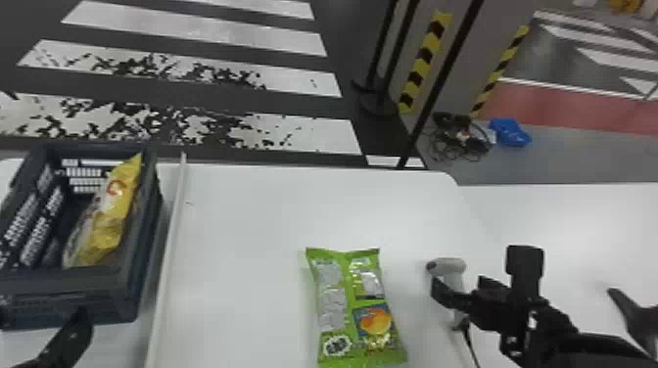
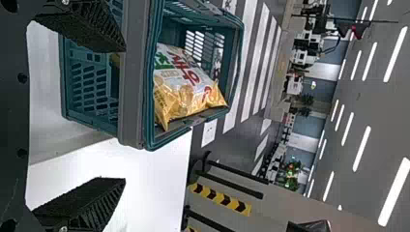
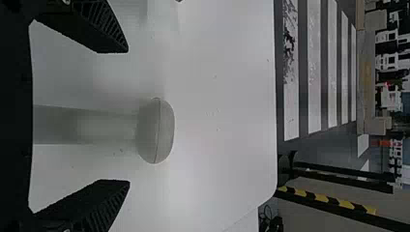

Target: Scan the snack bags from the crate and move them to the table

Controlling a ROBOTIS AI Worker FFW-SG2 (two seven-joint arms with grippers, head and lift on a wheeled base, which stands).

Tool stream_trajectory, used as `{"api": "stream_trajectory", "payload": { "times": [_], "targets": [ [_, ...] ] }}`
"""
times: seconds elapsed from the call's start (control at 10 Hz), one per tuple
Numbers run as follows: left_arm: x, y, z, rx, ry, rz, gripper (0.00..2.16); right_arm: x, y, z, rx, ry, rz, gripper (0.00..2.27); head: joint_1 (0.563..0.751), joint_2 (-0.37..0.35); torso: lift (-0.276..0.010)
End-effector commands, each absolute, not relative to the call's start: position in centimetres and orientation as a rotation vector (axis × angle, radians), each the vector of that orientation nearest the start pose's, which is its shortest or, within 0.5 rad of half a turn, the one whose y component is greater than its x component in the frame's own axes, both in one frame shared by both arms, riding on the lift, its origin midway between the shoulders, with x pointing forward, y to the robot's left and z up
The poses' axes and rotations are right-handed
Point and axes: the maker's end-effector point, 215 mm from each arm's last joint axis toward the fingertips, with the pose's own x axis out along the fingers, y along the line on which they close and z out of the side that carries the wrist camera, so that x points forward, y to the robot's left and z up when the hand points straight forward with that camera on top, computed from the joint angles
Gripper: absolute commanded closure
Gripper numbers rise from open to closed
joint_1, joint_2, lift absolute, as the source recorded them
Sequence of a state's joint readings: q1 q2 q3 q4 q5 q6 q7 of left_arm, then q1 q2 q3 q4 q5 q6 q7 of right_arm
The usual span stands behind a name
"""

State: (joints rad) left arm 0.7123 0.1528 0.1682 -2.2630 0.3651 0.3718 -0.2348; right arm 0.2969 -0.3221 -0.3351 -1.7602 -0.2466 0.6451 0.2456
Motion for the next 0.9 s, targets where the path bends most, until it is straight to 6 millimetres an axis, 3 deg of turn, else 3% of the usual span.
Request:
{"api": "stream_trajectory", "payload": {
  "times": [0.0,0.1,0.3,0.4,0.5,0.6,0.7,0.8],
  "targets": [
    [36.8,24.0,-39.1,-0.187,0.354,-0.229,0.03,43.1,-44.8,-50.7,0.009,0.663,-0.045,0.06,0.695,-0.284,-0.095],
    [36.8,23.9,-39.0,-0.187,0.353,-0.231,0.03,42.7,-44.4,-51.6,0.023,0.679,-0.030,0.09,0.695,-0.287,-0.095],
    [36.8,23.9,-38.9,-0.185,0.352,-0.233,0.03,42.2,-44.3,-52.5,0.030,0.700,-0.013,0.41,0.695,-0.285,-0.095],
    [36.7,23.8,-39.0,-0.187,0.354,-0.236,0.03,42.1,-44.4,-52.7,0.026,0.705,-0.006,0.81,0.695,-0.284,-0.095],
    [36.6,23.7,-39.0,-0.188,0.354,-0.235,0.03,42.0,-44.6,-53.1,0.031,0.723,-0.010,1.72,0.695,-0.286,-0.095],
    [36.6,23.7,-38.9,-0.188,0.354,-0.238,0.03,42.0,-44.6,-53.0,0.032,0.721,-0.007,2.10,0.695,-0.290,-0.095],
    [36.5,23.7,-38.9,-0.188,0.355,-0.238,0.03,42.1,-44.4,-52.9,0.033,0.718,-0.003,2.24,0.695,-0.294,-0.095],
    [36.5,23.7,-39.0,-0.188,0.355,-0.237,0.03,42.1,-44.0,-52.2,0.024,0.706,0.009,2.24,0.695,-0.294,-0.095]
  ]
}}
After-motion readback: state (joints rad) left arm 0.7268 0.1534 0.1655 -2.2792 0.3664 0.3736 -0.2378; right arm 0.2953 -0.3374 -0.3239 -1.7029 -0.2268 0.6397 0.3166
